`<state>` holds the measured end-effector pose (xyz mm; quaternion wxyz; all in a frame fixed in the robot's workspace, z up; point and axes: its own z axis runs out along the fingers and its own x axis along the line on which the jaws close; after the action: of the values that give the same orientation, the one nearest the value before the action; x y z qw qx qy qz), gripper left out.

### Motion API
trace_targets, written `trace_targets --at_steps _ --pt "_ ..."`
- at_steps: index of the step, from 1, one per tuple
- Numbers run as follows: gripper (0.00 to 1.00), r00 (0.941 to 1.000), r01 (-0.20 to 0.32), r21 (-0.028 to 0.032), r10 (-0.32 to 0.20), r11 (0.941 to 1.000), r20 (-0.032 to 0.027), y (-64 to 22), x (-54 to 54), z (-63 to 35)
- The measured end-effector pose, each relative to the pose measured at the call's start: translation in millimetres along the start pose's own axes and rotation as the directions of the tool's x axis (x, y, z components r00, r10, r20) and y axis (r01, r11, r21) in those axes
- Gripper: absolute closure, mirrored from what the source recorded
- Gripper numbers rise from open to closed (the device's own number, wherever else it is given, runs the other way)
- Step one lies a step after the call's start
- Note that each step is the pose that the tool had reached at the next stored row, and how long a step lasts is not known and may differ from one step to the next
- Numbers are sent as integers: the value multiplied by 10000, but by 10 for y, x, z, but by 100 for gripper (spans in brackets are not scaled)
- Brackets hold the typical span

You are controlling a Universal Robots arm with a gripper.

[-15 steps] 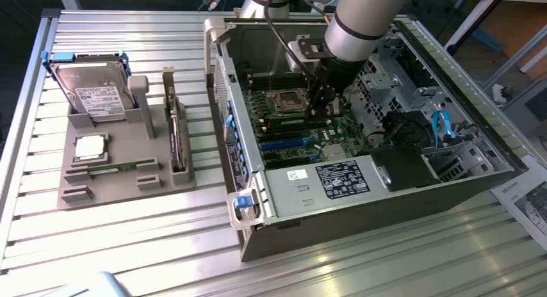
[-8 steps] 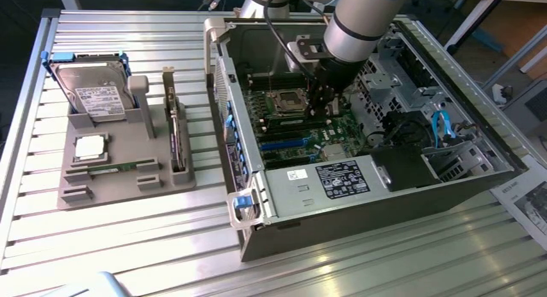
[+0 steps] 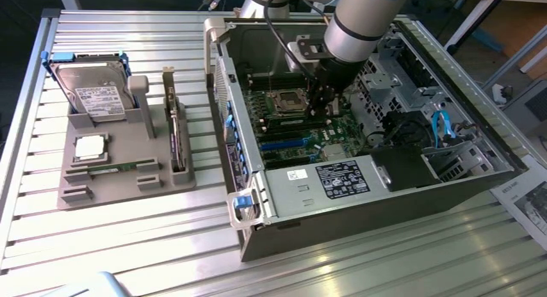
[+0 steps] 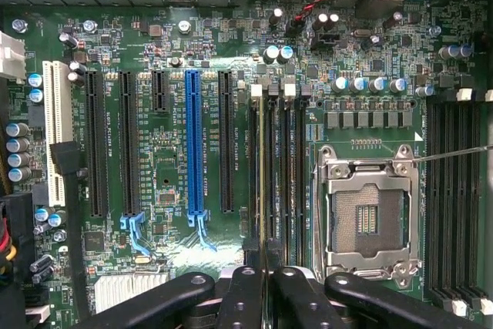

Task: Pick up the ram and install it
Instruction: 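Insert the ram into the slot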

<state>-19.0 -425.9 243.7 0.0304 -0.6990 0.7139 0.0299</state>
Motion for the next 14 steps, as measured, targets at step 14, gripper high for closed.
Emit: trace_targets --at_steps 14 --pt "88 10000 8 -2 -8 10000 -1 -4 7 8"
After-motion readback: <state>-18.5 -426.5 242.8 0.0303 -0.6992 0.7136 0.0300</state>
